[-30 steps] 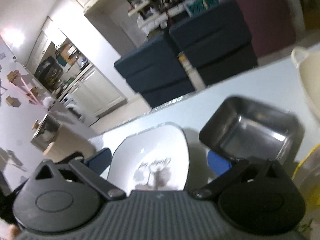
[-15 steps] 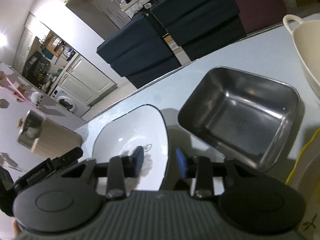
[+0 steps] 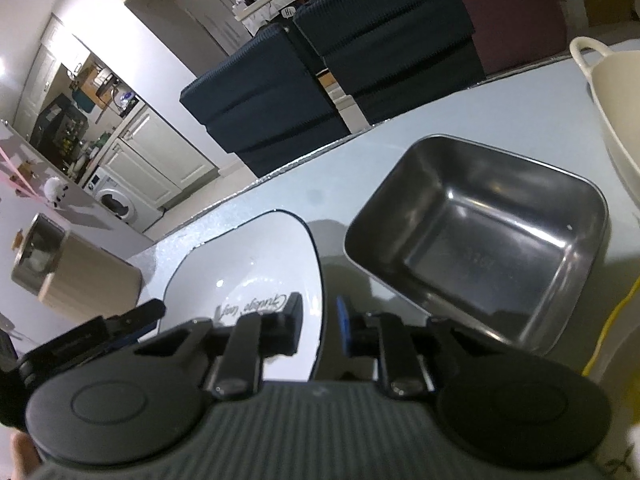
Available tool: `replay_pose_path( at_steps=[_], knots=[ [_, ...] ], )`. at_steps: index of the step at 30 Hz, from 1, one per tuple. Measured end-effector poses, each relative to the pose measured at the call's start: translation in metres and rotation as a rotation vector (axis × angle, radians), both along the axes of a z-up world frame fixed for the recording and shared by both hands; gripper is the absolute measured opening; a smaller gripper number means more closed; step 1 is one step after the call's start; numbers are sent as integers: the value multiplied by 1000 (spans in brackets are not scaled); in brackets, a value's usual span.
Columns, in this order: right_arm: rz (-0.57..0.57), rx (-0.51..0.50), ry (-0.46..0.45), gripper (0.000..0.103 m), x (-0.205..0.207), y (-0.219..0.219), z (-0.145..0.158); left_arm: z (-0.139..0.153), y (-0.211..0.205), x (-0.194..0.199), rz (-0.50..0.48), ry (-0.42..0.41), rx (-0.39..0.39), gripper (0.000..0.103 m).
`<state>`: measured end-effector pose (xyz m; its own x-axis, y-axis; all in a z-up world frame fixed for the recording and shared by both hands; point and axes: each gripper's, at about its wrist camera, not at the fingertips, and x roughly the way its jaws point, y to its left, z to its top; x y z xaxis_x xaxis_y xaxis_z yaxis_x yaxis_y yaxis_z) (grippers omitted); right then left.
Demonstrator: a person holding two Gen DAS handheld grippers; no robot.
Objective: Organize plates and bowls
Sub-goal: 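Close the left tool on the plate rim while the right tool grips the rim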
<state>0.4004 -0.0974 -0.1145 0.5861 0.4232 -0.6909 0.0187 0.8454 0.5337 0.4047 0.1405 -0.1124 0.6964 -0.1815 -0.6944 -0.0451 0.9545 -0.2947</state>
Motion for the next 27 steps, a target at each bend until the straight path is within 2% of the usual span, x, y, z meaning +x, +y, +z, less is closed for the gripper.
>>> replay_pose_path(
  at_steps=[2, 3, 5, 9, 14, 27],
  knots=[
    [-3, -15, 4, 22, 1, 3, 1, -4, 1, 2, -5, 48, 24, 27],
    [-8, -24, 4, 22, 1, 4, 2, -6, 2, 1, -10, 53, 44, 16],
    [-18, -43, 4, 22, 2, 5, 4, -7, 5, -2, -14, 53, 81, 12],
    [-22, -61, 7, 18, 3, 7, 4, -7, 11, -5, -24, 61, 54, 9],
    [-15, -70, 11, 12, 6, 10, 0, -7, 6, -2, -61, 71, 82, 7],
    [39, -59, 27, 12, 23, 20, -17, -14, 4, 9, -61, 126, 55, 12]
  ],
)
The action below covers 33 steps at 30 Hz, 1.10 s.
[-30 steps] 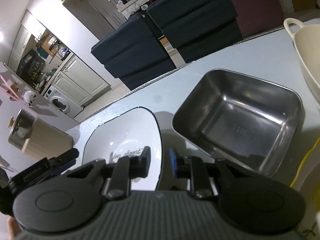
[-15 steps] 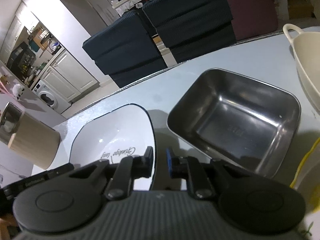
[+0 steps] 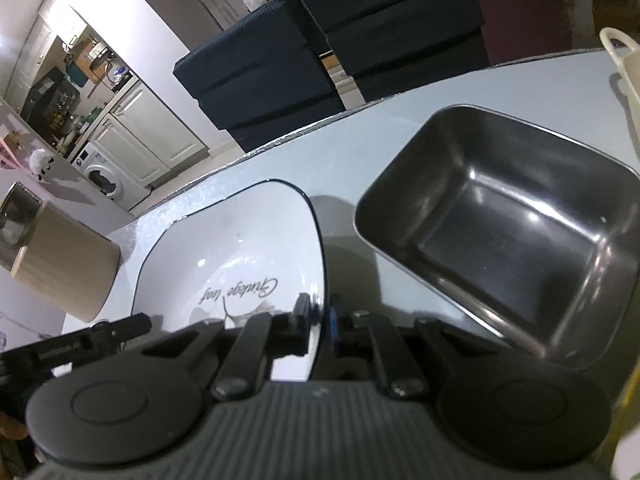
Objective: Organize plates and bowls
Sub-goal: 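Close the left tool on the plate rim while the right tool grips the rim, then lift the plate with both tools and lower it onto the table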
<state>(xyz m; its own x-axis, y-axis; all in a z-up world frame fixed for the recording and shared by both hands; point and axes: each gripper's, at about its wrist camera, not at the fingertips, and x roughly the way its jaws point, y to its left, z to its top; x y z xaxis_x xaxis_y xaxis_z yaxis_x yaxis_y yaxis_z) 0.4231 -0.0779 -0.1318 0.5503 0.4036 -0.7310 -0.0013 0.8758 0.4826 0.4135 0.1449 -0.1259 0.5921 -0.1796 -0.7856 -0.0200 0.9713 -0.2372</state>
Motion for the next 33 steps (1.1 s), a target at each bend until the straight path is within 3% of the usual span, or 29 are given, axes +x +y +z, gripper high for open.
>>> replay_pose_path(
  at_steps=[7, 15, 22, 33],
  knots=[
    [23, -12, -24, 13, -3, -1, -2, 0, -3, -3, 1, -18, 13, 10],
    [37, -94, -74, 13, -10, 9, 5, 6, -10, -11, 8, -62, 34, 10],
    [42, -101, -130, 13, -23, 8, 25, 35, -13, -31, 22, -113, 27, 10],
    [67, -78, -234, 12, -68, -15, 87, 96, -35, -87, 11, -202, 27, 10]
  ],
)
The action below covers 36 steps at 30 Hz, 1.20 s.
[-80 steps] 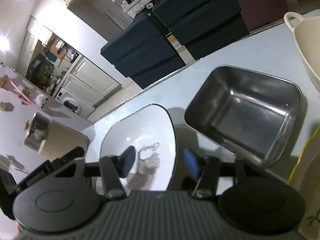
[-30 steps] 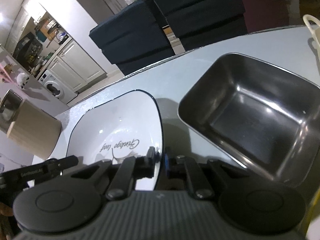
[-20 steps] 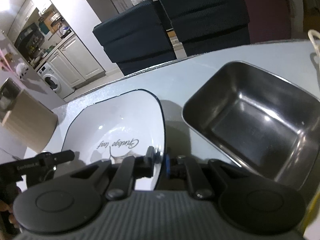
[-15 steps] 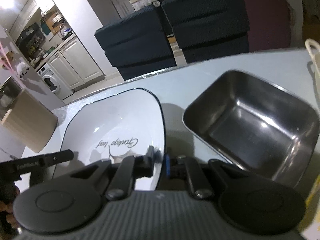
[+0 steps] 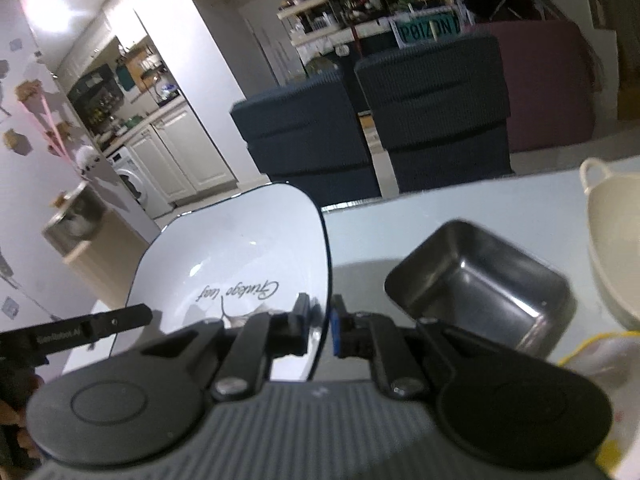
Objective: Organize plates and bowls
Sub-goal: 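Lift the plate with both tools and lower it onto the table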
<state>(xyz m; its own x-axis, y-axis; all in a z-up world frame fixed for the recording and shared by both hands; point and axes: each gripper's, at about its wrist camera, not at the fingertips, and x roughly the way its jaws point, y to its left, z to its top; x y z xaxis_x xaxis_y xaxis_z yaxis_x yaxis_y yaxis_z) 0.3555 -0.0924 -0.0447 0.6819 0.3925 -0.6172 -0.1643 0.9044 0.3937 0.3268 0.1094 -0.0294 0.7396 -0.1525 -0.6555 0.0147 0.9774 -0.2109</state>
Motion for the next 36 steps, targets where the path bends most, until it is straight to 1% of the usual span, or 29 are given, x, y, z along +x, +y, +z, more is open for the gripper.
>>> replay_pose_path(
  at_steps=[8, 12, 18, 22, 25, 28, 31, 36],
  knots=[
    [5, 3, -18, 12, -47, -25, 34, 32, -24, -51, -35, -37, -6, 10],
    [-10, 10, -31, 12, -71, -33, 50, 44, -27, -80, -46, -55, -20, 10],
    [13, -1, -56, 11, -111, -40, 66, 57, -29, -128, -67, -98, -33, 10],
    [17, 21, -54, 10, -138, -46, 70, 54, -33, -158, -84, -99, -46, 9],
    [12, 34, -49, 10, -156, -50, 67, 48, -35, -178, -101, -92, -50, 9],
    [8, 45, -32, 10, -173, -53, 57, 38, -34, -194, -108, -76, -62, 8],
    [10, 58, 0, 10, -183, -57, 49, 27, -36, -204, -118, -49, -49, 8],
    [32, 33, 50, 10, -195, -54, 29, 4, -37, -207, -138, 16, -31, 8]
  ],
)
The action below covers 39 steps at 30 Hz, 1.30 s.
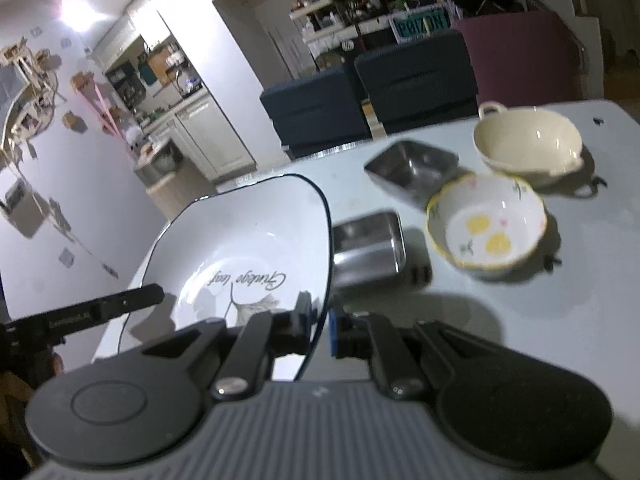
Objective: Organize plates and bowls
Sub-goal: 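Lift the plate with both tools and lower it onto the table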
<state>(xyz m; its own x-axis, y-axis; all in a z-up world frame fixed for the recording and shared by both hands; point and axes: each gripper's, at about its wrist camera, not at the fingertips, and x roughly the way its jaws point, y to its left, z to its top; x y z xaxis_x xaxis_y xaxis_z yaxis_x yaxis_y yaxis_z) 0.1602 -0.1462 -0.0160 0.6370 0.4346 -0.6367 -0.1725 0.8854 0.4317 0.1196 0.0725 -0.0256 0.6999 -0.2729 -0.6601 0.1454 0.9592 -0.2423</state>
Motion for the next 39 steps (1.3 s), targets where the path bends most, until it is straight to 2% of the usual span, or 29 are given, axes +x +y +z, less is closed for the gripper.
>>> replay_pose_path(
  at_steps=[9, 16, 27, 39],
  knots=[
    [43, -34, 142, 11, -6, -1, -45, -52, -6, 5, -70, 160, 43, 10],
    [70, -93, 218, 11, 0, 10, -70, -79, -1, 17, -56, 241, 81, 12],
    [93, -194, 236, 11, 6, 38, -82, -107, -1, 34, -45, 286, 119, 16],
    [77, -231, 218, 11, 21, 44, -84, -109, -3, 38, -53, 279, 131, 17]
  ],
)
